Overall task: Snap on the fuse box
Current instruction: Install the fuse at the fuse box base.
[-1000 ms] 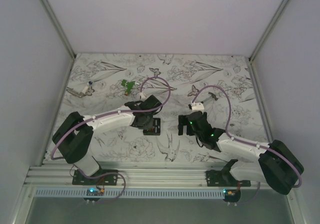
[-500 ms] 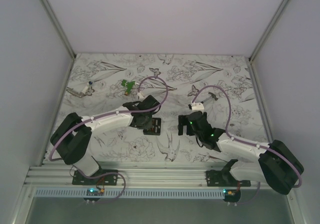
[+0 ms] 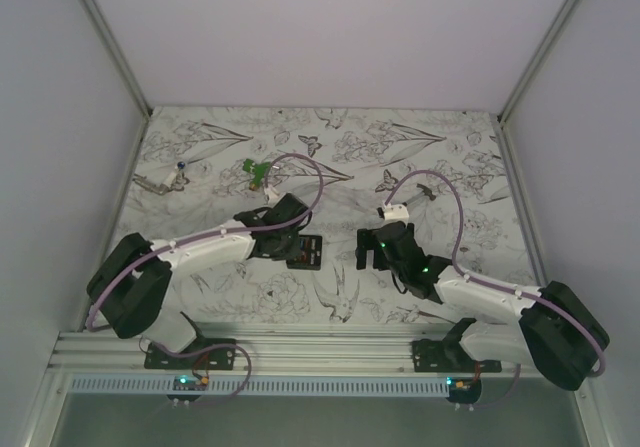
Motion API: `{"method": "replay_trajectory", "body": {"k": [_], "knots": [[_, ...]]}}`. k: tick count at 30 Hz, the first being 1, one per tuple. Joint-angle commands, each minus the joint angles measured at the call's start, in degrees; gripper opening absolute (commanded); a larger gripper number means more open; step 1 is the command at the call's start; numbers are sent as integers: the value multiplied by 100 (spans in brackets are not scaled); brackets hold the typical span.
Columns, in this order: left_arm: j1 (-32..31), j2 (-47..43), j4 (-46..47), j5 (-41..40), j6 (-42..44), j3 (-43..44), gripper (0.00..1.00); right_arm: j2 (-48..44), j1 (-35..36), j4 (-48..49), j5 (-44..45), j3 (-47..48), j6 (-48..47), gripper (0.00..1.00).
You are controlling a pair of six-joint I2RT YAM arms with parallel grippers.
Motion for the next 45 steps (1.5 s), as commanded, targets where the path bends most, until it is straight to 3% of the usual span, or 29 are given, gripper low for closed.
{"method": "replay_trajectory", "body": {"k": [1,8,17,30,39,45], "knots": [[72,263,-998,10,-10,-681,0,-112,-61,67,47,79,60,100],[71,189,-1076,65,145,-530,0,-102,-57,55,27,99,73,100],[118,947,-1128,108,531,170,0,44,-63,44,10,189,25,100],[126,710,-1176,170,134,-916,0,-21,-63,75,-33,157,7,100],[435,1252,-1179,440,653,57,0,45,-59,112,-106,181,-1,100],[584,1763,-1118,612,633,-14,0,-92,-63,103,-111,104,3,100]]}}
